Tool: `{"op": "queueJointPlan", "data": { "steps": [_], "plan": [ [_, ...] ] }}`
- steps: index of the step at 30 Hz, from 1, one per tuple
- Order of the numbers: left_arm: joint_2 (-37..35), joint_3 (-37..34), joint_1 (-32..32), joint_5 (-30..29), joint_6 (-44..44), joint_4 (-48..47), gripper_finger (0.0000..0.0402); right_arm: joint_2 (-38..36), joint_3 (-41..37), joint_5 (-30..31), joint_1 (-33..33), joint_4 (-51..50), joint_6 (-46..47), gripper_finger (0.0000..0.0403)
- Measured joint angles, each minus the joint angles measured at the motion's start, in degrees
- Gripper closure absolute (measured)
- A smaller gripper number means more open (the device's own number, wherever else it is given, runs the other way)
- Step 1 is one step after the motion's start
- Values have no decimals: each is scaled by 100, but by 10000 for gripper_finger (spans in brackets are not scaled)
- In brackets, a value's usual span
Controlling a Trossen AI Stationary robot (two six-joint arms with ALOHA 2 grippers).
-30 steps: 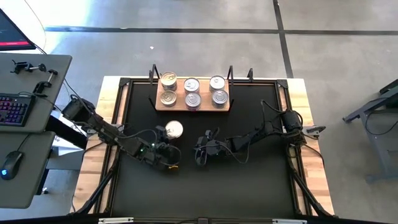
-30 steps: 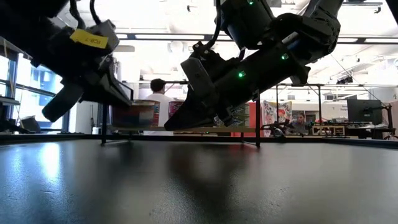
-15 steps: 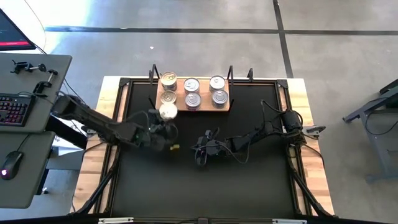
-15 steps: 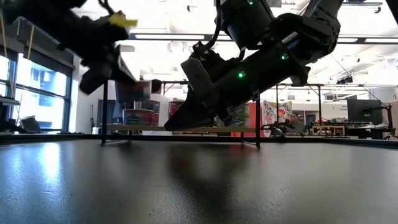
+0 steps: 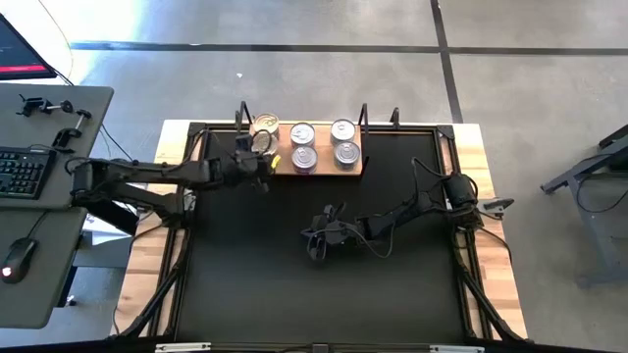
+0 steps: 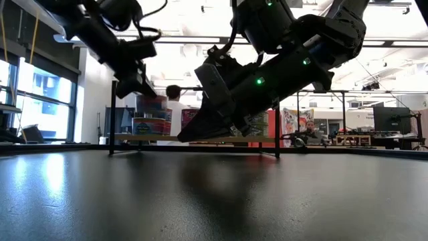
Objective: Stack canned seafood by type on shelf
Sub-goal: Stack the blue tuna can on top of the other blue tuna can on the shelf
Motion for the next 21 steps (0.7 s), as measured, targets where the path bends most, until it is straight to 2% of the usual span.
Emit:
{"op": "queueJointPlan", "data": {
  "steps": [7, 15, 21],
  "plan": [
    [97, 0, 350, 501, -114, -76, 401, 0, 0, 0, 0, -41, 1, 402],
    [92, 2, 348, 456, -445, -373, 397, 0, 0, 0, 0, -41, -1, 402],
    [87, 4, 348, 433, -455, -407, 367, 0, 0, 2, 0, -39, 1, 402]
  ]
}}
